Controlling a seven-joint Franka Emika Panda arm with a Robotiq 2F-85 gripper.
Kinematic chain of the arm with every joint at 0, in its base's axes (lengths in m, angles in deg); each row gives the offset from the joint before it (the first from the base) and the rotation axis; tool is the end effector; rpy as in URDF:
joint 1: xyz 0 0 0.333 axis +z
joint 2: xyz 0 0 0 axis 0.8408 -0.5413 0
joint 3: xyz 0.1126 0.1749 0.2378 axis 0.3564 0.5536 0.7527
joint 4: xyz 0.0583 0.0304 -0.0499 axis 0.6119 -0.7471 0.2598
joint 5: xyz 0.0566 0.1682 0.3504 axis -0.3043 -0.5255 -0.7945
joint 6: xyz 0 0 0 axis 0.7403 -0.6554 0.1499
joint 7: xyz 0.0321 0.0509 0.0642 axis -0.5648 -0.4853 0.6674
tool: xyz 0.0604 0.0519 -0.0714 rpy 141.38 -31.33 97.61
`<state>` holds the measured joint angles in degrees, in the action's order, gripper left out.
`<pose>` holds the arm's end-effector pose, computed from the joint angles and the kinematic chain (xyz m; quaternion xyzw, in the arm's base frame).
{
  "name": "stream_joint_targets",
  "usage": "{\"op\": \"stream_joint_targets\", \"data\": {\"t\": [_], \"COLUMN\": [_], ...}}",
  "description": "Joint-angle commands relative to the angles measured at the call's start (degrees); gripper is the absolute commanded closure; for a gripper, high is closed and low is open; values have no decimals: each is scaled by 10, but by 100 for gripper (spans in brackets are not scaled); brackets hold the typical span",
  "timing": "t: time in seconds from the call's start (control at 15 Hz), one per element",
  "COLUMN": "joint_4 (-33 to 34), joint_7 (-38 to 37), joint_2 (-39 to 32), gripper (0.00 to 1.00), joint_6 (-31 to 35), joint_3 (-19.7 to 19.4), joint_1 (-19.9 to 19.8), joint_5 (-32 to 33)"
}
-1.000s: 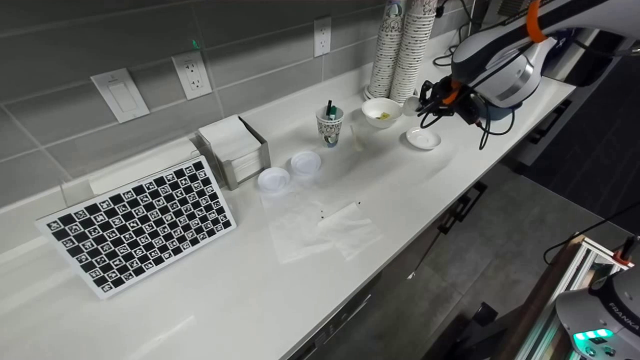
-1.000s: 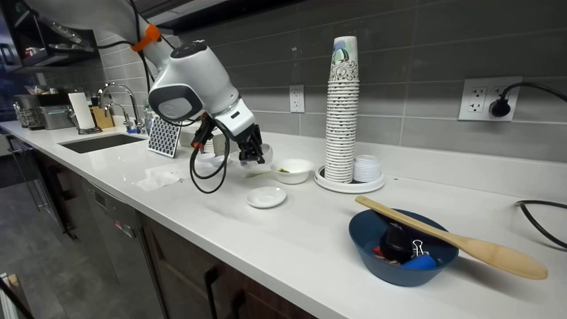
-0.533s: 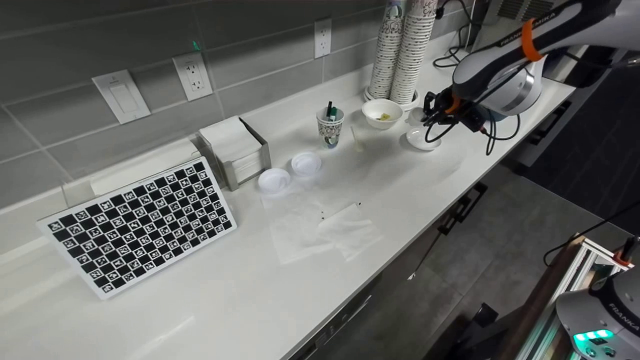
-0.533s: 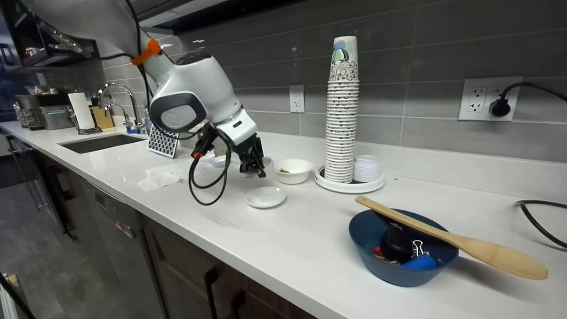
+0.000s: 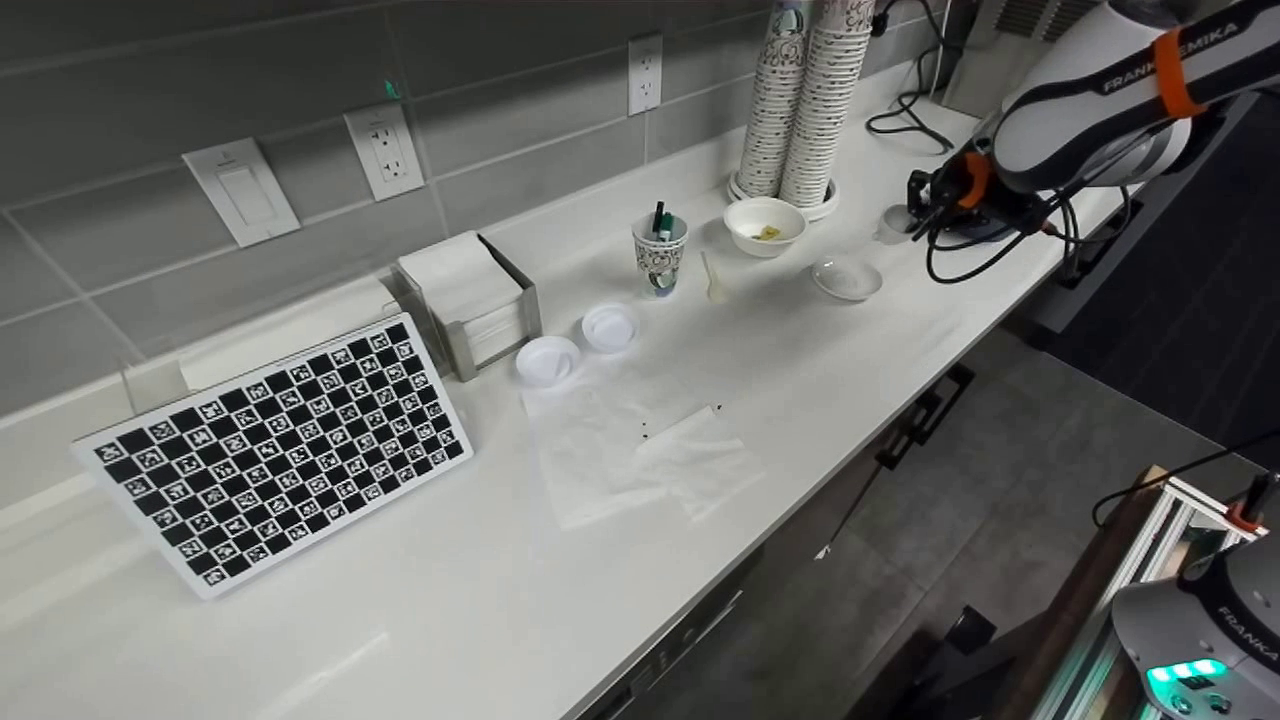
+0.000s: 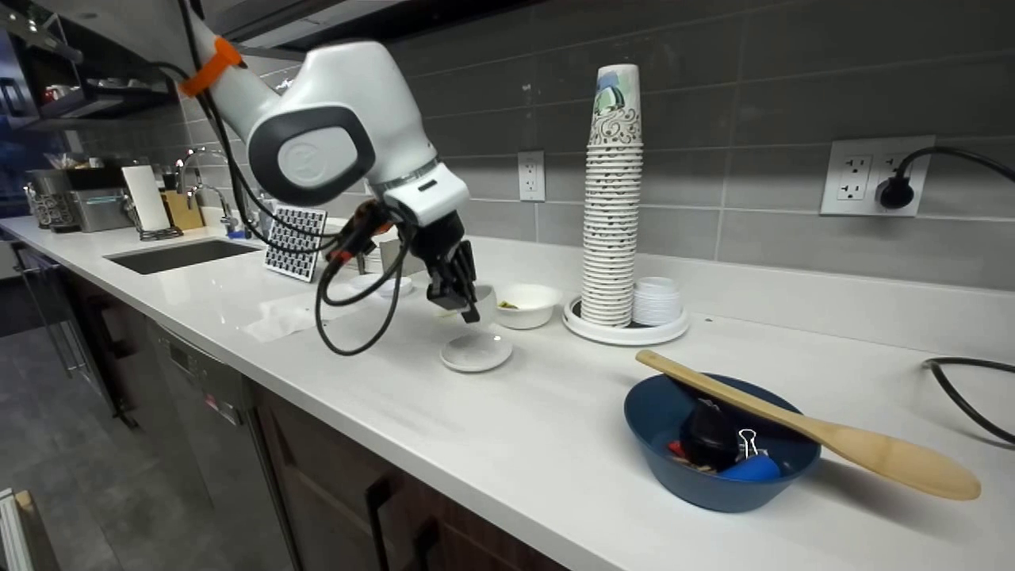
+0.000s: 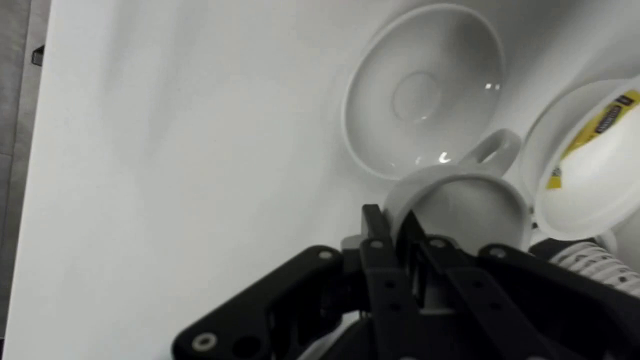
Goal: Put the white mug on the white plate.
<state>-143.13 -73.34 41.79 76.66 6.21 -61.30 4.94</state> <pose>0.4813 -0.1912 0.3518 -0.8238 0.5322 -0.1864 0.0585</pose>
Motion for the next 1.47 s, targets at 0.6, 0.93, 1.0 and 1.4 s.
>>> {"op": "stream_joint_targets", "data": {"t": [0.6, 0.93, 1.0, 1.4], "joint_4": [104, 140, 149, 182], "joint_7": [-37, -33, -32, -56], "joint_2": [27, -34, -48, -113], "gripper": [98, 98, 98, 98], "joint_6": [-239, -242, -240, -229], "joint_3": [77, 65, 63, 61], "joint_1": [-34, -47, -50, -46], "joint_5": [-16, -57, -64, -43]}}
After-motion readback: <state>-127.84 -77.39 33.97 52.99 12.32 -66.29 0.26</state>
